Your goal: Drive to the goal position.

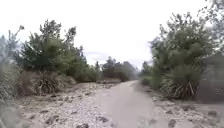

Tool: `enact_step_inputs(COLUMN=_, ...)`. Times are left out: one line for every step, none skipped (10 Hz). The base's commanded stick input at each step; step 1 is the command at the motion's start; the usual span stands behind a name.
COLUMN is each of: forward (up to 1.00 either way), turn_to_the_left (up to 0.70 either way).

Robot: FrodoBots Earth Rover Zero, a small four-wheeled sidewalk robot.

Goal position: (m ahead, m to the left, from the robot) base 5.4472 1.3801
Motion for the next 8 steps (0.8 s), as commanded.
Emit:
enact_step_inputs(forward=0.45, turn_to_the_left=0.00)
enact_step_inputs(forward=0.45, turn_to_the_left=0.00)
enact_step_inputs(forward=0.45, turn_to_the_left=0.00)
enact_step_inputs(forward=0.45, turn_to_the_left=0.00)
enact_step_inputs(forward=0.45, turn_to_the_left=0.00)
enact_step_inputs(forward=0.45, turn_to_the_left=0.00)
enact_step_inputs(forward=0.45, turn_to_the_left=0.00)
enact_step_inputs(forward=0.45, turn_to_the_left=0.00)
